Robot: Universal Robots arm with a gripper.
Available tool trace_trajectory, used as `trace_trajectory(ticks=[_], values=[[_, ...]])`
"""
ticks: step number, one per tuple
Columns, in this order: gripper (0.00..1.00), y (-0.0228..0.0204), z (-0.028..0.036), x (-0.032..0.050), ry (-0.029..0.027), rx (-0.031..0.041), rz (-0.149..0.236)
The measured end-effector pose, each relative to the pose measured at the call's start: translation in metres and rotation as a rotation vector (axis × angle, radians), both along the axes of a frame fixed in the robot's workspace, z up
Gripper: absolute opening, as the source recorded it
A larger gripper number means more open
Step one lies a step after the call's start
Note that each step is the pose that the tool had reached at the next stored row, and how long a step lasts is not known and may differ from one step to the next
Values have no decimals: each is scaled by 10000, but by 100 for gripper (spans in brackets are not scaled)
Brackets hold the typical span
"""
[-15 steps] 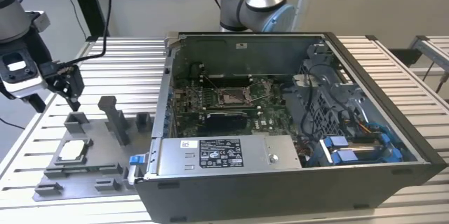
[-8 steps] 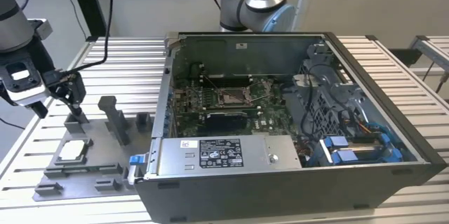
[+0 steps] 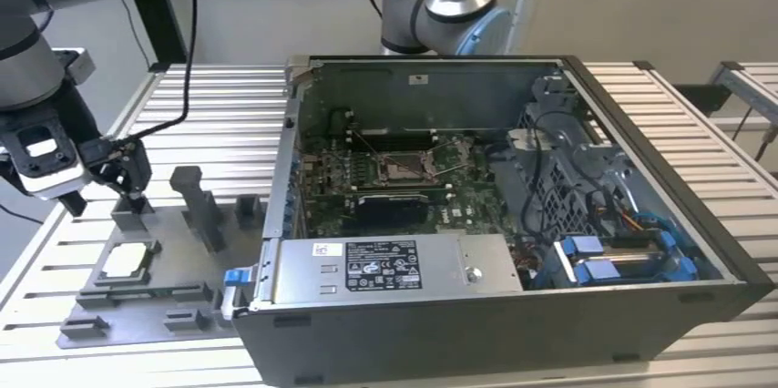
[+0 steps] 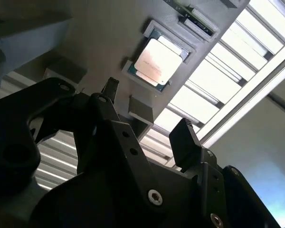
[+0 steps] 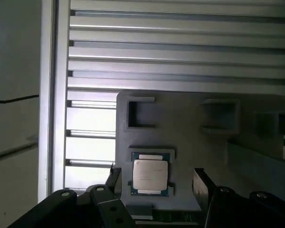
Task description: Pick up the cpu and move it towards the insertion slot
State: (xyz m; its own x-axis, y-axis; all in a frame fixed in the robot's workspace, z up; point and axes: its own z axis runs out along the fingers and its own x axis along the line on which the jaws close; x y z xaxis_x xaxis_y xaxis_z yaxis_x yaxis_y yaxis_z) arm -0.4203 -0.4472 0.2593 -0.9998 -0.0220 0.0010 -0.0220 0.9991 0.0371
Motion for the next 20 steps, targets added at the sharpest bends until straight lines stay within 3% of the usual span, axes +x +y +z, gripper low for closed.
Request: trace_trajectory(ticks=[4, 20], values=[[100, -22, -71, 0, -1, 2, -2], [100, -32, -332, -1, 2, -2, -1]])
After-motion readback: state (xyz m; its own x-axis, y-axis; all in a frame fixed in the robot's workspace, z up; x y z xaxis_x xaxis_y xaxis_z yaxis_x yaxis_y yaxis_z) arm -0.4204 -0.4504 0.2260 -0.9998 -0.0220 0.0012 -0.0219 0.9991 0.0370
